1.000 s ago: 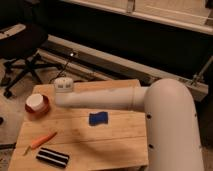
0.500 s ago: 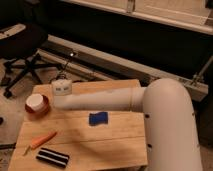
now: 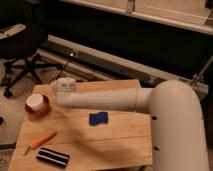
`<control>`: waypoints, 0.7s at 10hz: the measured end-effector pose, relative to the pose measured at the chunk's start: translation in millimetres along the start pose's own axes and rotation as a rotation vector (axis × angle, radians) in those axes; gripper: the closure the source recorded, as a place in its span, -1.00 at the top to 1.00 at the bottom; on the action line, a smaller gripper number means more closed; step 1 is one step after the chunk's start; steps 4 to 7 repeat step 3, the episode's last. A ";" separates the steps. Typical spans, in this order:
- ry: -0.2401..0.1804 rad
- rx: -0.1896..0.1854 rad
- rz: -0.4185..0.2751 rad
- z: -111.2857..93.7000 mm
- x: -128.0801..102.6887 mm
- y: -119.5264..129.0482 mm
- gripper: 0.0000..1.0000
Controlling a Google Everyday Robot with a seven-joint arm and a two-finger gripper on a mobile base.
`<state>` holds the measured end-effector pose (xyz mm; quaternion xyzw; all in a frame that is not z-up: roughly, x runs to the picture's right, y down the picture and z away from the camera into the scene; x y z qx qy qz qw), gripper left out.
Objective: Stand the bottle upright
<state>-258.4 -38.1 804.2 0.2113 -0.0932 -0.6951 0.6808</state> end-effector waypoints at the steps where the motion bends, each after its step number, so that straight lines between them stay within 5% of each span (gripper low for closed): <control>1: -0.013 0.023 0.021 -2.1 2.7 1.7 0.22; 7: -0.019 0.045 0.049 -4.6 10.6 8.6 0.22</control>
